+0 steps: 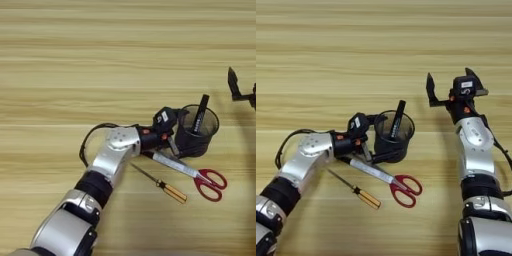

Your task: Move the objects on the table

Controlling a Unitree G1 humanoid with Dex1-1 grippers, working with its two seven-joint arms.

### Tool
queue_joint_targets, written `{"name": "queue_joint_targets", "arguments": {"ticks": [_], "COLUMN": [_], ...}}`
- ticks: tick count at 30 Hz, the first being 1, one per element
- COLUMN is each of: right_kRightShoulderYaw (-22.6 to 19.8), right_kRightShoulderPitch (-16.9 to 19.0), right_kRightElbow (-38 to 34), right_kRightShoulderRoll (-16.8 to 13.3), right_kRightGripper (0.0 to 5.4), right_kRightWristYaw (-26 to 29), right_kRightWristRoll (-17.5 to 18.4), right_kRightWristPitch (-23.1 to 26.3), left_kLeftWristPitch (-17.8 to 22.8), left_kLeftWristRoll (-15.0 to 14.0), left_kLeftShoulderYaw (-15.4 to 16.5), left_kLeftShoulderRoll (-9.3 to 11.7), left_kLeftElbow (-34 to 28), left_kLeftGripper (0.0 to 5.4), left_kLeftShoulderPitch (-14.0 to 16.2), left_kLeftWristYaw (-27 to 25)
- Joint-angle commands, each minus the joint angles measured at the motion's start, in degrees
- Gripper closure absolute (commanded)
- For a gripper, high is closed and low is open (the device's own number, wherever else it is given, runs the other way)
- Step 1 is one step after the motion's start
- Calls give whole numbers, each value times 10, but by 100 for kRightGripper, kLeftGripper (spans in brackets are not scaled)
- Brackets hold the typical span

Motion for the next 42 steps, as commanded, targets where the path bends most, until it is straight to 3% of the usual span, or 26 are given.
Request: {"name": "queue_joint_targets", "arguments": {"ticks": [1, 10, 19, 28, 33, 42], "right_kRightShoulderYaw": [0, -1, 0, -2, -1, 1], "right_kRightShoulderPitch": [-10, -8, -6, -9, -9, -9], "right_kRightElbow": [1, -1, -2, 5, 4, 7], "right_kRightShoulderRoll": [2, 1, 3, 1, 2, 8], "right_kRightGripper": [3, 3, 0, 0, 0, 0], "right_kRightWristYaw": [1, 4, 4, 10, 11, 11], "right_kRightWristRoll": [3, 3, 4, 7, 6, 4], "right_kRightWristPitch": [-4, -5, -6, -9, -9, -13], "left_kLeftWristPitch": [-6, -17, -25, -37, -51, -39], "left_kLeftWristRoll": [12, 20, 22, 21, 25, -6], "left_kLeftShoulderYaw": [-2, -2, 1, 4, 9, 42], "left_kLeftShoulderRoll": [-11, -25, -20, -16, -6, 23], "left_kLeftElbow": [14, 39, 40, 32, 17, -50], "left_kLeftGripper": [0, 0, 67, 75, 75, 75], "left_kLeftShoulderPitch": [-13, -21, -15, -8, -4, 16], "left_kLeftWristYaw": [6, 7, 12, 16, 26, 22]}}
